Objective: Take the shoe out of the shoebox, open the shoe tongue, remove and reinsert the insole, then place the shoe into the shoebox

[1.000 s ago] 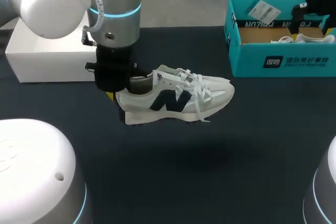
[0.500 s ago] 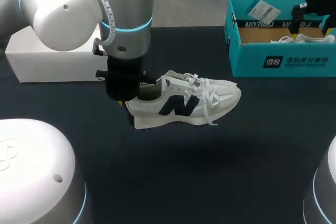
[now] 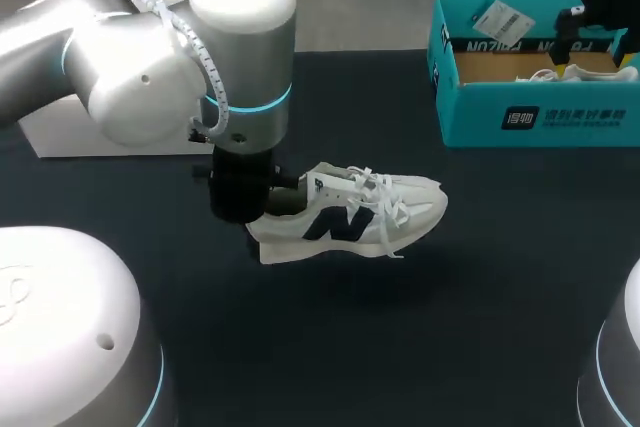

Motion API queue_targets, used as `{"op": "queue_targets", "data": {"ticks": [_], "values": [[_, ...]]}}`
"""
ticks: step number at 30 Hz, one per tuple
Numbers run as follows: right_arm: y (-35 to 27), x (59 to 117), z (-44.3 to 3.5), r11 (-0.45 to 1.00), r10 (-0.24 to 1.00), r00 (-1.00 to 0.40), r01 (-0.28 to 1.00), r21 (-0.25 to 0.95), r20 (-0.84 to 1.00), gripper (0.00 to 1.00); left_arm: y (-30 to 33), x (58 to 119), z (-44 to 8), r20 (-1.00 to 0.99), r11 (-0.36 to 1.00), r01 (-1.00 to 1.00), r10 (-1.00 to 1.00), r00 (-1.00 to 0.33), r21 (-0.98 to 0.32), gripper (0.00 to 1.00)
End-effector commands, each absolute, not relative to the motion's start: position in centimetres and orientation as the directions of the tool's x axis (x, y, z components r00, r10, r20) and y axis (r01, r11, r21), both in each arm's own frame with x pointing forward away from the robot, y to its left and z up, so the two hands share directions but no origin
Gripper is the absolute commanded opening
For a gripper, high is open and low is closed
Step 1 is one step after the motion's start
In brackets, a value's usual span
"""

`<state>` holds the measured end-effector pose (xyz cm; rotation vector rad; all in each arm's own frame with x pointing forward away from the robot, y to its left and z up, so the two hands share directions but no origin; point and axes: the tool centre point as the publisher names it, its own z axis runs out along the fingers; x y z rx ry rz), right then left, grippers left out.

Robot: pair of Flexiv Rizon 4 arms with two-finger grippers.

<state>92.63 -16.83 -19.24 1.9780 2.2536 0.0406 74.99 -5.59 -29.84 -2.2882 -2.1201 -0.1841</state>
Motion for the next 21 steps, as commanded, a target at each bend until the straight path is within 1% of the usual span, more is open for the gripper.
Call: {"op": "queue_targets", "data": {"ticks": [1,6,10,15,21], "values": [[-16.8,92.5,-19.3,0.133,0.988,-0.123,0.984,0.117,-0.089,1.00,-6.0,75.7,-32.4,0.106,-0.077,0.995,0.992,0.070,0.066,0.00],[-16.8,92.5,-19.3,0.133,0.988,-0.123,0.984,0.117,-0.089,1.00,-6.4,76.3,-34.9,0.141,-0.080,0.994,0.988,0.068,0.080,0.00],[-16.8,92.5,-19.3,0.133,0.988,-0.123,0.984,0.117,-0.089,1.00,-6.6,76.4,-36.9,0.168,-0.110,0.988,0.982,0.091,0.107,0.00],[-16.8,92.5,-19.3,0.133,0.988,-0.123,0.984,0.117,-0.089,1.00,-6.5,76.5,-38.7,0.125,-0.113,0.988,0.987,0.099,0.110,0.00],[-16.8,92.5,-19.3,0.133,0.988,-0.123,0.984,0.117,-0.089,1.00,-6.4,76.4,-40.2,0.137,-0.118,0.986,0.985,0.101,0.120,0.00]]}}
